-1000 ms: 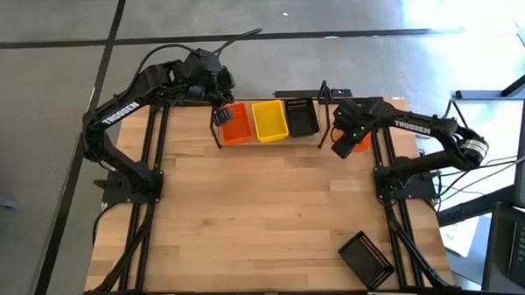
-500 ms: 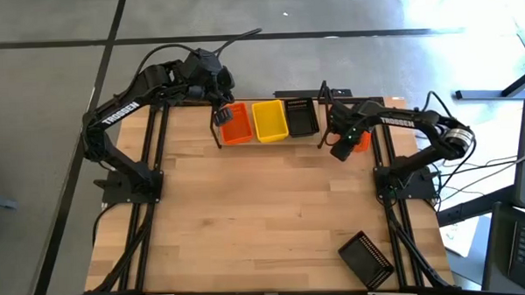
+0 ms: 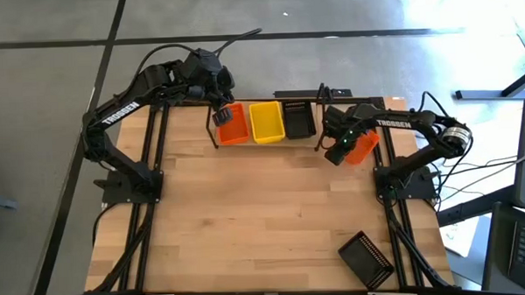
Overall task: Stack baskets on shelf by color
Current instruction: Stack the orange bin on the stacked bins on the shelf
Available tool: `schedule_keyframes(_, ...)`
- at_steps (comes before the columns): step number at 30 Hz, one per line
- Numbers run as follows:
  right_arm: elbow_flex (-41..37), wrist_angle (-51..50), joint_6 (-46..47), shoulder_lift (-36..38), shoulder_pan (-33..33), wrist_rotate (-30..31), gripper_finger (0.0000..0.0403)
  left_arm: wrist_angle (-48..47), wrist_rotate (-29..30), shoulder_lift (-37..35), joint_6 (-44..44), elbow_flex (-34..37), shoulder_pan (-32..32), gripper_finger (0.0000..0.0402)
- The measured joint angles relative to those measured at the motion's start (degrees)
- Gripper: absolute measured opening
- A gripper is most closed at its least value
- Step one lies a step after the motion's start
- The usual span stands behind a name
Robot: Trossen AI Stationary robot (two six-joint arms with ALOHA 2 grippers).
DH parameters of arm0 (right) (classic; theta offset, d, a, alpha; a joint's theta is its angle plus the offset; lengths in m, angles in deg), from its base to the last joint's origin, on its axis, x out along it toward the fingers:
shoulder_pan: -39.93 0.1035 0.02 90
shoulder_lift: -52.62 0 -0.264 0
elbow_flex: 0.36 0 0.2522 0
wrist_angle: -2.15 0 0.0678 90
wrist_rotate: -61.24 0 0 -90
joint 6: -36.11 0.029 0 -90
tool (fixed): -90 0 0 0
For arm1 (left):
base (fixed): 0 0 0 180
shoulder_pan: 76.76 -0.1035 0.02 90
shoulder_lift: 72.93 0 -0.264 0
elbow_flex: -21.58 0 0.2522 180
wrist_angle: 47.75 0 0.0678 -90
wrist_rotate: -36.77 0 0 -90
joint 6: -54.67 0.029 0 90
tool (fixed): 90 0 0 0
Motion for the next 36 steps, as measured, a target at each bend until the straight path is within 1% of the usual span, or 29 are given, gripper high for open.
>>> schedule_keyframes(7,7.6,-8.1,6.2,-0.1,8.6,-0.8,0.0002,-0.3,0.0,0.0,0.0,0.0,0.0,0.0061)
schedule_keyframes(9,9.3,-11.5,8.4,-0.1,10.5,-0.8,0.0002,-0.5,0.0,0.0,0.0,0.0,0.0,0.0061)
schedule_keyframes(11,11.0,-12.7,10.7,0.0,12.2,-0.5,0.0001,-0.6,0.0,0.0,0.0,0.0,0.0,0.0061)
schedule_keyframes(13,11.9,-14.8,13.4,0.0,13.7,1.3,0.0001,-0.7,0.0,0.0,0.0,0.0,0.0,0.0061)
schedule_keyframes(17,14.1,-19.1,18.1,0.0,15.9,7.3,0.0001,-0.9,-0.3,0.0,0.0,0.0,0.0,0.0061)
schedule_keyframes(22,17.5,-27.0,24.9,0.0,18.1,14.6,0.0,-0.9,-0.4,0.0,0.0,0.0,0.0,0.0061)
schedule_keyframes(24,19.1,-31.0,27.1,0.0,18.9,16.3,0.0,-0.9,-0.4,0.0,0.0,0.0,0.0,0.0061)
schedule_keyframes(28,23.4,-35.5,30.0,0.0,20.7,19.0,0.0,-0.9,-0.5,0.0,0.0,0.0,0.0,0.0061)
schedule_keyframes(31,27.3,-36.0,31.2,0.0,22.1,19.8,0.0,-1.2,-0.5,0.0,0.0,0.0,0.0,0.0061)
schedule_keyframes(34,31.9,-36.0,31.1,0.0,24.3,20.6,0.0,-3.4,-0.5,0.0,0.0,0.0,0.0,0.0061)
schedule_keyframes(36,35.2,-36.0,30.9,0.0,26.3,22.3,0.0,-4.8,-0.5,0.0,0.0,0.0,0.0,0.0061)
